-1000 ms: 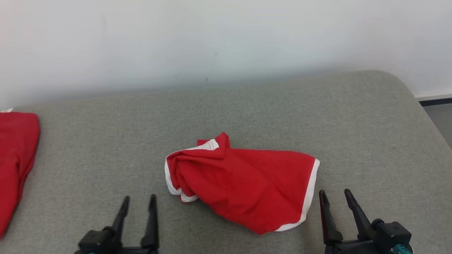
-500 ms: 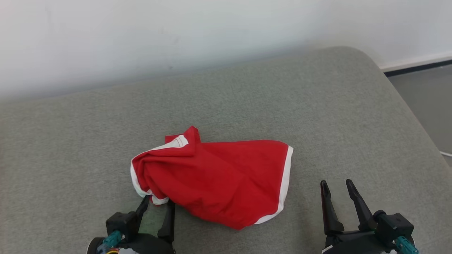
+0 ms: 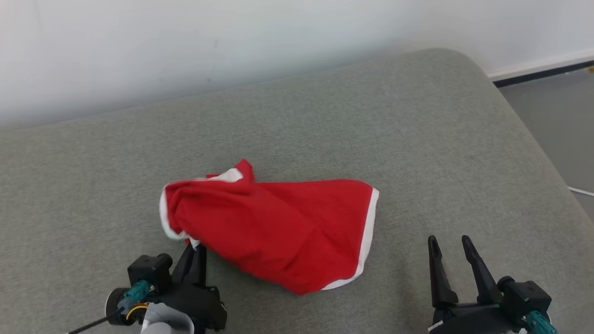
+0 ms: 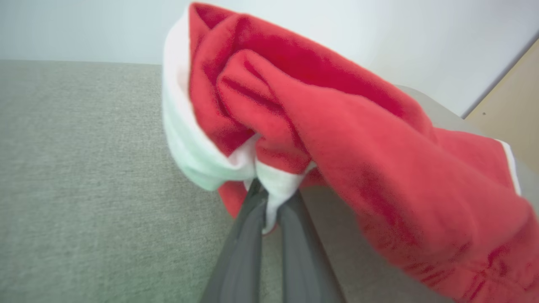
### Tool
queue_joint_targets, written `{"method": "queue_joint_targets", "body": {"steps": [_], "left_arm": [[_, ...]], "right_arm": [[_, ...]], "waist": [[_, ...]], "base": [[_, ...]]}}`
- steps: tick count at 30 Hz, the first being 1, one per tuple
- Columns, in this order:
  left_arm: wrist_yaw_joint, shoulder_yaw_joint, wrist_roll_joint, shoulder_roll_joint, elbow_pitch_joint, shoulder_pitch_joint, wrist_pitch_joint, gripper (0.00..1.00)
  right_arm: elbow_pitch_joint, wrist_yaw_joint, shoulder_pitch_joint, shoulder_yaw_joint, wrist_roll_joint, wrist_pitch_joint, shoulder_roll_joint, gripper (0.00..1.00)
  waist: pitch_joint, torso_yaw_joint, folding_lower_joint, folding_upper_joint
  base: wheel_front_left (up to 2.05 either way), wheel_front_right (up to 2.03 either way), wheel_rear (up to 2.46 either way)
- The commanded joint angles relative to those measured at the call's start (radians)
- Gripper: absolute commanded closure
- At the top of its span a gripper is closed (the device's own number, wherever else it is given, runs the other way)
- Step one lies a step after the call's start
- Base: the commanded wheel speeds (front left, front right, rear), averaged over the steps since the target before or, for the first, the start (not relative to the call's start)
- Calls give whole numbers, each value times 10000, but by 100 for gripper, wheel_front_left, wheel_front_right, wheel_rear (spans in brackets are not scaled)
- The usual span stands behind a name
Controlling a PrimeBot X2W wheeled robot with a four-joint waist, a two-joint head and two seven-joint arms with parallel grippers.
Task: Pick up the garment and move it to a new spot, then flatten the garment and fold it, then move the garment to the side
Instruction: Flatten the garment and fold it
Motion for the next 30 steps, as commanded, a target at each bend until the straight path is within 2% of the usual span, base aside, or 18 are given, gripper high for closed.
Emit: {"method": "queue_joint_targets", "body": {"steps": [1, 4, 7, 13, 19, 23, 25, 26, 27, 30], "left_arm": [[11, -35, 45, 8, -395, 253, -32, 100], [10, 1, 227, 65, -1248, 644, -33, 100], [11, -15, 268, 557, -1951, 1101, -33, 100], [10, 491, 415, 1465, -2617, 1283, -33, 100], [10, 492, 195, 1966, -2067, 684, -32, 100], [11, 389, 144, 1929, -1329, 317, -33, 100], [115, 689, 72, 1850, -1035, 140, -33, 100], [190, 816, 137, 1834, -856, 231, -32, 76], [272, 922, 204, 1793, -780, 334, -33, 2], [207, 1160, 182, 1496, -820, 763, -33, 0]], "right_arm": [[-19, 36, 141, -58, 68, -7, 5, 0], [-26, 36, 235, -91, 181, -7, 5, 0], [-31, 36, 300, -65, 314, -7, 0, 0], [14, 36, 169, 50, 391, -7, 0, 0], [78, 36, 158, 116, 333, -7, -3, 0], [101, 36, 172, 103, 305, -7, 5, 0], [103, 36, 194, 78, 303, -7, 2, 0], [102, 36, 212, 70, 305, -7, 2, 0], [104, 36, 244, 55, 309, -7, 2, 0], [62, 36, 383, -80, 349, -7, 2, 0]], "waist": [[-122, 260, -1, -1], [-204, 600, -1, -1], [-271, 1082, -1, -1], [-259, 1347, -1, -1], [-241, 1171, -1, -1], [-248, 1103, -1, -1], [-251, 1094, -1, -1], [-262, 1097, -1, -1], [-279, 1110, -1, -1], [-359, 1268, -1, -1]], "base": [[0, 0, 0], [0, 0, 0], [0, 0, 0], [0, 0, 0], [0, 0, 0], [0, 0, 0], [0, 0, 0], [0, 0, 0], [0, 0, 0], [0, 0, 0]]}}
